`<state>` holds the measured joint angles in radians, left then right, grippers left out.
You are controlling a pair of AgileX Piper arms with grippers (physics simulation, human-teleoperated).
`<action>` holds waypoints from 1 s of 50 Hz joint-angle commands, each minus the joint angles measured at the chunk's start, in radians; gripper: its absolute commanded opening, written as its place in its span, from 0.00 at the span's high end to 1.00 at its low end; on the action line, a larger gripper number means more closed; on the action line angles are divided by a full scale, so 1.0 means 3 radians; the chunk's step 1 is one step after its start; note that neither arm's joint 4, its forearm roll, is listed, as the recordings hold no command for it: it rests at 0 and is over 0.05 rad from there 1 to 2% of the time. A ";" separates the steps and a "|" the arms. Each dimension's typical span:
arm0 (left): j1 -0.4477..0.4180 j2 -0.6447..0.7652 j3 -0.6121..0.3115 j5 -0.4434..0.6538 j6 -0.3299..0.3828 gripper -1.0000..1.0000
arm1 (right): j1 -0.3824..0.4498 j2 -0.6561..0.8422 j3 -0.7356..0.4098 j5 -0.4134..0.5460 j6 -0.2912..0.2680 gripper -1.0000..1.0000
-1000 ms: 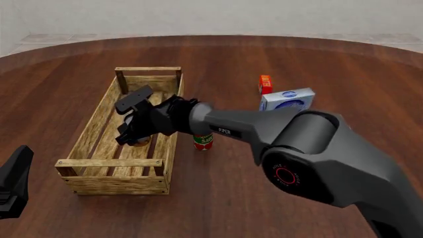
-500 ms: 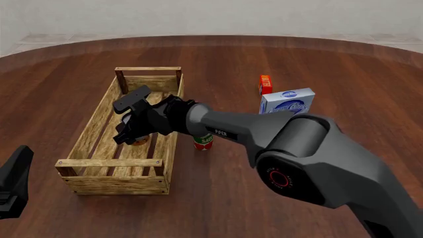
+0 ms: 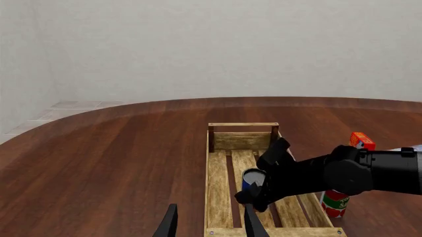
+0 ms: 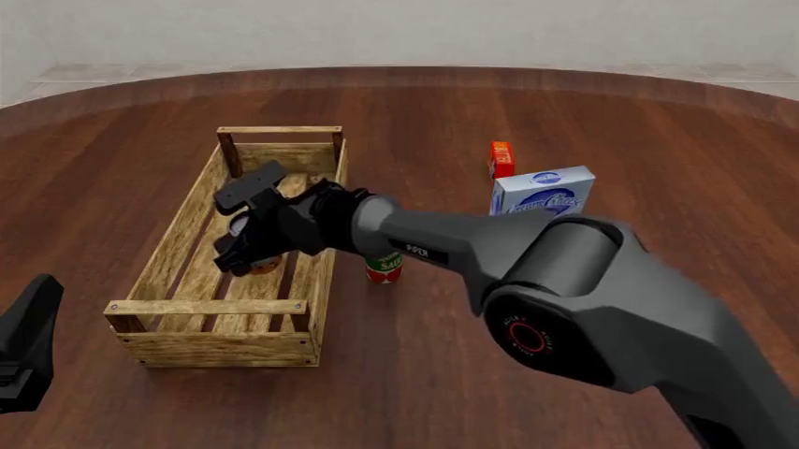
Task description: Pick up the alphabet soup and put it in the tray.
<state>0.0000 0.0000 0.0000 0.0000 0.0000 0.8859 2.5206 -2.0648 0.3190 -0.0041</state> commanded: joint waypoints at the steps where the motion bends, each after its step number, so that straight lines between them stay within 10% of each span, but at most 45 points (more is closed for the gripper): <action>1: 0.0000 0.0000 0.0000 0.0000 0.0000 0.00 | -0.0009 -0.0088 0.0138 -0.0048 -0.0009 0.00; 50: 0.0000 0.0000 0.0000 0.0000 0.0000 0.00 | 0.0086 -0.1469 0.1235 -0.0552 0.0030 0.00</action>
<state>0.0000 0.0000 0.0000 0.0000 0.0000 0.9047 2.1779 -1.7692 0.1864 -0.0020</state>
